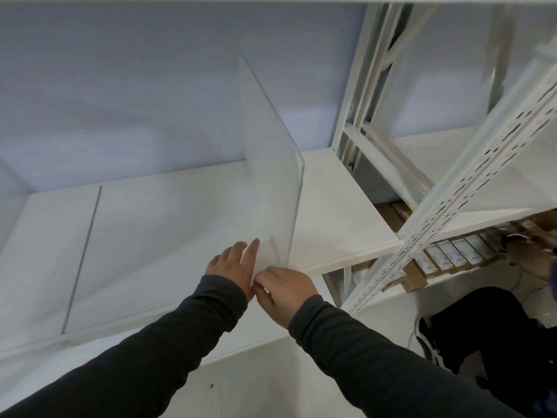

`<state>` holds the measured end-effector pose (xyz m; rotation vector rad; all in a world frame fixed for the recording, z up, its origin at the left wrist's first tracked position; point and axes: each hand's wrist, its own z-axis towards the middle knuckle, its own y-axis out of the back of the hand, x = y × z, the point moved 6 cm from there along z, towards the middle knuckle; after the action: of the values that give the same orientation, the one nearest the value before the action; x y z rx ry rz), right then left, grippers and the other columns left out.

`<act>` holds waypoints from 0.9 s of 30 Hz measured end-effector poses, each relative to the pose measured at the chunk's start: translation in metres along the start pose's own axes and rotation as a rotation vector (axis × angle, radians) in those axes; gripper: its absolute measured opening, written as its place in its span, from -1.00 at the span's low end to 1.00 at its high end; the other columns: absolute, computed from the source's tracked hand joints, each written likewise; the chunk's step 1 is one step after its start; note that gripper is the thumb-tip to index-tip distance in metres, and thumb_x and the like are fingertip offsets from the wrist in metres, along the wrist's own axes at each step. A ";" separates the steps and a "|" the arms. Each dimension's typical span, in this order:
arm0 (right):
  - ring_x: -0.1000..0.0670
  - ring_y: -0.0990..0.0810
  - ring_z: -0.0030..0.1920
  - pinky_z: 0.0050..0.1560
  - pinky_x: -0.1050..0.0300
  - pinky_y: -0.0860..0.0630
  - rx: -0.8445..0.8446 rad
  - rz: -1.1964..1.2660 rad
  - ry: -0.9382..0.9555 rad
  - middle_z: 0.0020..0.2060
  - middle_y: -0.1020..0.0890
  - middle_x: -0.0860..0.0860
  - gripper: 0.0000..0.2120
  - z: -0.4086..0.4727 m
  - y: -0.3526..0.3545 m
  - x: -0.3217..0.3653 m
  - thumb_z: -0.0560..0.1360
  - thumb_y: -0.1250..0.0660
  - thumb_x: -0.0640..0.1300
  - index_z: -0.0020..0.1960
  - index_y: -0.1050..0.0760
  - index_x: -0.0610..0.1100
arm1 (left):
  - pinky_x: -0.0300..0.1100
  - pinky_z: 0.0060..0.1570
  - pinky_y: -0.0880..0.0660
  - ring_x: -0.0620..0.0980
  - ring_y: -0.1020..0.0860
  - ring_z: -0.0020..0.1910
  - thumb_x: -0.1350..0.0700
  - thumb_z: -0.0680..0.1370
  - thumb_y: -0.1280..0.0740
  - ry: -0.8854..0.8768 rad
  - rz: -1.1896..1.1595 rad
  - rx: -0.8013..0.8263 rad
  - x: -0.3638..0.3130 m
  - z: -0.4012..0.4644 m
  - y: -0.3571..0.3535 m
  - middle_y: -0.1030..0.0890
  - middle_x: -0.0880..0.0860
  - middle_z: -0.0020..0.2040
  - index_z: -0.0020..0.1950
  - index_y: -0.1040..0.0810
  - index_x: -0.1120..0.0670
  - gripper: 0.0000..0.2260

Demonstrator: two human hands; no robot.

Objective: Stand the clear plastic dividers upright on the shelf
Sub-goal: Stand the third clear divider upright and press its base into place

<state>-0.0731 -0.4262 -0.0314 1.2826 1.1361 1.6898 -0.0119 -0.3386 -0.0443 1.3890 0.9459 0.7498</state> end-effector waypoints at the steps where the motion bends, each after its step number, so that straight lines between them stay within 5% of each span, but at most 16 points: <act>1: -0.06 -0.58 -0.13 -0.09 -0.01 -0.59 0.007 0.005 0.007 -0.08 -0.63 -0.02 -0.74 0.004 -0.002 0.006 0.58 -0.10 0.00 0.04 -0.53 -0.08 | -0.03 0.39 -0.25 0.08 -0.27 0.44 -0.07 0.44 -0.31 0.018 -0.001 -0.004 0.006 -0.004 0.003 -0.18 0.07 0.51 0.53 0.06 -0.01 -0.22; 9: -0.08 -0.23 0.49 0.48 -0.02 -0.19 0.010 -0.056 -0.005 0.51 -0.23 -0.01 -0.52 0.033 -0.021 0.046 0.57 -0.18 0.06 0.47 -0.22 0.04 | 0.06 0.50 -0.03 0.06 0.07 0.55 -0.28 0.37 -0.33 0.146 0.022 0.007 0.068 -0.037 0.013 0.18 0.06 0.56 0.50 0.31 -0.10 -0.03; 14: -0.08 -0.08 0.54 0.50 0.01 -0.05 0.058 -0.100 0.052 0.56 -0.08 -0.03 -0.45 0.051 -0.036 0.088 0.58 -0.17 0.09 0.52 -0.10 0.04 | 0.08 0.49 -0.02 0.06 0.10 0.55 -0.28 0.35 -0.36 0.226 0.031 0.007 0.117 -0.068 0.021 0.23 0.07 0.56 0.49 0.35 -0.10 0.03; 27: -0.05 -0.09 0.54 0.52 0.01 -0.07 0.144 -0.073 0.162 0.55 -0.10 0.00 -0.44 0.090 -0.092 0.191 0.58 -0.15 0.11 0.52 -0.07 0.06 | 0.06 0.50 -0.06 0.05 0.05 0.55 -0.24 0.36 -0.39 0.378 0.011 -0.011 0.227 -0.134 0.027 0.15 0.07 0.57 0.49 0.33 -0.09 0.02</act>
<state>-0.0299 -0.1996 -0.0430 1.1913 1.4052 1.7084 -0.0250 -0.0740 -0.0343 1.2658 1.2239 1.0478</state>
